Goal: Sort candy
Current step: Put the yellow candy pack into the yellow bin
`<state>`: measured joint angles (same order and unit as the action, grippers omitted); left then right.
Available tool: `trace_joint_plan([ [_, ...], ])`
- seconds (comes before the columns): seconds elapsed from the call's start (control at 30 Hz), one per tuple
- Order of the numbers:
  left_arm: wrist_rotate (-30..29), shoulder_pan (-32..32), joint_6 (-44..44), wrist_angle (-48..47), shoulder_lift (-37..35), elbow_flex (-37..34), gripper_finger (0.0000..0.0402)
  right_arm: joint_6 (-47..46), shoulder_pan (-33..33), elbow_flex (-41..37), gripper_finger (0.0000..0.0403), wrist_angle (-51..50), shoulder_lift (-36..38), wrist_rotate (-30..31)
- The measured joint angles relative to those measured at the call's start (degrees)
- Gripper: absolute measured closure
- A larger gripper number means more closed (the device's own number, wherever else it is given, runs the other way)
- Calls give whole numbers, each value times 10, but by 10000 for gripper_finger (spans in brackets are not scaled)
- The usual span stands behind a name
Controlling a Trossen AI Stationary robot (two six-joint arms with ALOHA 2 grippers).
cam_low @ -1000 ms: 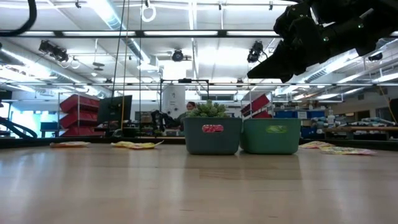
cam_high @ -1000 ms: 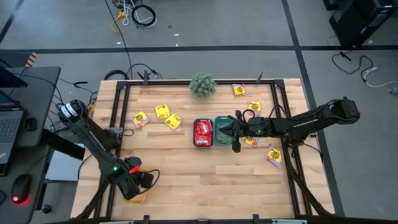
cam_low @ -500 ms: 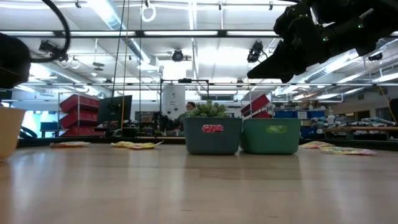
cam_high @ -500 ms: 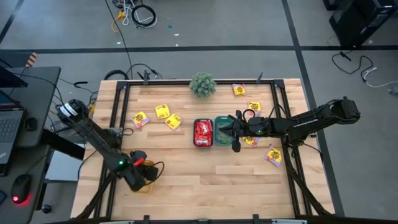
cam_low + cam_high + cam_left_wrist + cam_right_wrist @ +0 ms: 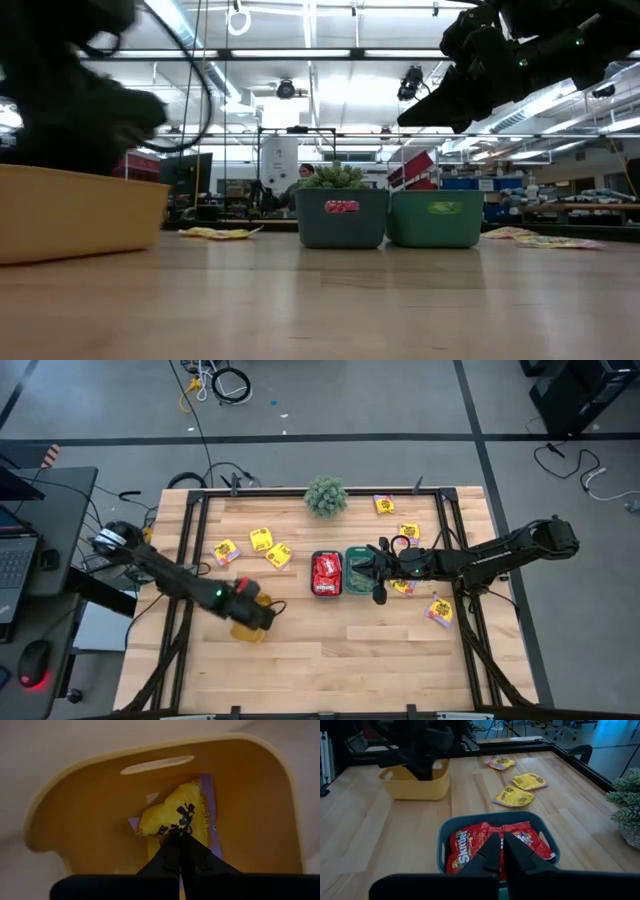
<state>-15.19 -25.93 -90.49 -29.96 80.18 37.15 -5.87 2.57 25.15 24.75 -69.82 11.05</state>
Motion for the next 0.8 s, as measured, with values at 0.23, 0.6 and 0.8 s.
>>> trace_joint_plan([
  [0.23, 34, 137, 175, 53, 0, 0, 401, 0, 0, 0, 382, 0, 0, 0],
  [0.6, 110, 290, 323, 165, 0, 0, 395, -1, -1, 0, 381, 0, 0, 0],
  [0.8, 190, 301, 395, 184, 0, 11, 354, -7, -6, 0, 362, -1, 0, 0],
])
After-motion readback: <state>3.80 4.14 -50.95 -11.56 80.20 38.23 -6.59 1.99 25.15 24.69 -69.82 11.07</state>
